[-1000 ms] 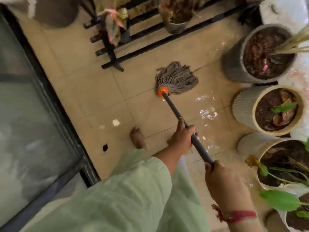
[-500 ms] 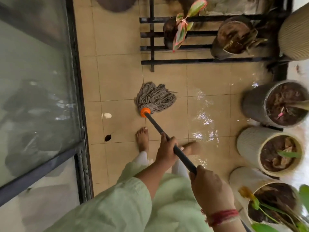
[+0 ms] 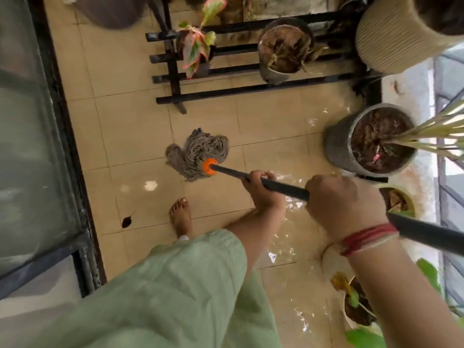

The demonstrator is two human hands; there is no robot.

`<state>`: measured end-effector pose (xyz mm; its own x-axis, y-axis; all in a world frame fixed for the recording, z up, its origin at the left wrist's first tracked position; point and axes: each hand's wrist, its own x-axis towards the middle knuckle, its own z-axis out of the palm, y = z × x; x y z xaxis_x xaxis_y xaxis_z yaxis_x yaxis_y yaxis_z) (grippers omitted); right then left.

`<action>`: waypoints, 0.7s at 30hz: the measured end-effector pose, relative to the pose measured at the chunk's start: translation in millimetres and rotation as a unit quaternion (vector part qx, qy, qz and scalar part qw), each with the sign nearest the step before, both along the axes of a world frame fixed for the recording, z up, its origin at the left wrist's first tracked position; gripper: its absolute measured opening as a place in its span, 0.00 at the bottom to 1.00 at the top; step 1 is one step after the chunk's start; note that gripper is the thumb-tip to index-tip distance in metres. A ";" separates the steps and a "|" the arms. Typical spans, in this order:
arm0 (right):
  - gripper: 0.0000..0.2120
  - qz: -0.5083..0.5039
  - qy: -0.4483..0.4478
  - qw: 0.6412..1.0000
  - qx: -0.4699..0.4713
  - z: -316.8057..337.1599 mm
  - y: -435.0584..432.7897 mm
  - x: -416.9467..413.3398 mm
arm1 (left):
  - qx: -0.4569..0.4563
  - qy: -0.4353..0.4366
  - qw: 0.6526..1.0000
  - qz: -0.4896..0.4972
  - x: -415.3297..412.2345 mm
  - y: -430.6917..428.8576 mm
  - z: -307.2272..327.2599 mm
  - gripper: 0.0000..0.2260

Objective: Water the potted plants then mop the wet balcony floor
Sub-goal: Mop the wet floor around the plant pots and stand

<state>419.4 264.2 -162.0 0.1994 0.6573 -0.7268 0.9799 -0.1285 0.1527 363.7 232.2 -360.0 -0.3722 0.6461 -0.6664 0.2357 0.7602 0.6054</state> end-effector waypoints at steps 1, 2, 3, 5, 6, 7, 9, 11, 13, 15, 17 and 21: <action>0.10 0.005 -0.010 1.000 0.017 -1.3 0.1 18.6 | 0.024 -0.025 0.997 0.063 10.0 7.3 -0.2 0.10; 0.10 -0.001 -0.016 0.999 0.029 -4.6 -2.8 34.2 | 0.028 -0.083 0.990 0.108 27.3 15.1 1.0 0.11; 0.10 -0.017 -0.021 0.999 0.039 -8.2 -7.1 50.5 | 0.069 -0.094 0.990 0.083 48.0 16.3 1.1 0.15; 0.11 -0.070 -0.018 0.997 0.040 -18.3 -19.3 76.3 | 0.048 0.034 0.991 -0.120 72.5 20.4 5.0 0.18; 0.12 -0.106 -0.012 0.994 0.037 -23.0 -28.0 89.9 | 0.066 0.054 0.966 -0.244 85.3 15.3 -2.2 0.15; 0.13 -0.141 -0.003 0.989 0.035 -26.8 -37.1 101.7 | 0.069 0.051 0.941 -0.328 97.2 12.7 -4.0 0.10; 0.14 -0.197 0.005 0.980 0.030 -33.4 -55.5 123.2 | 0.079 0.017 0.918 -0.388 120.4 9.9 -7.5 0.06; 0.14 -0.244 0.000 0.969 0.032 -38.6 -71.5 140.4 | 0.096 -0.041 0.907 -0.409 141.8 11.2 -9.0 0.06; 0.14 -0.291 -0.018 0.956 0.034 -45.4 -86.6 151.9 | 0.059 -0.082 0.858 -0.504 159.8 11.4 -12.8 0.05; 0.13 -0.339 -0.034 0.940 0.022 -50.1 -102.7 155.0 | 0.028 -0.089 0.806 -0.584 171.1 8.0 -12.7 0.08; 0.12 -0.395 -0.033 0.918 0.002 -51.6 -119.4 148.5 | 0.007 -0.096 0.751 -0.653 175.5 -1.7 -9.6 0.08; 0.13 -0.458 -0.006 0.888 -0.036 -39.0 -134.7 106.1 | -0.036 -0.059 0.694 -0.716 144.3 -19.4 -11.2 0.09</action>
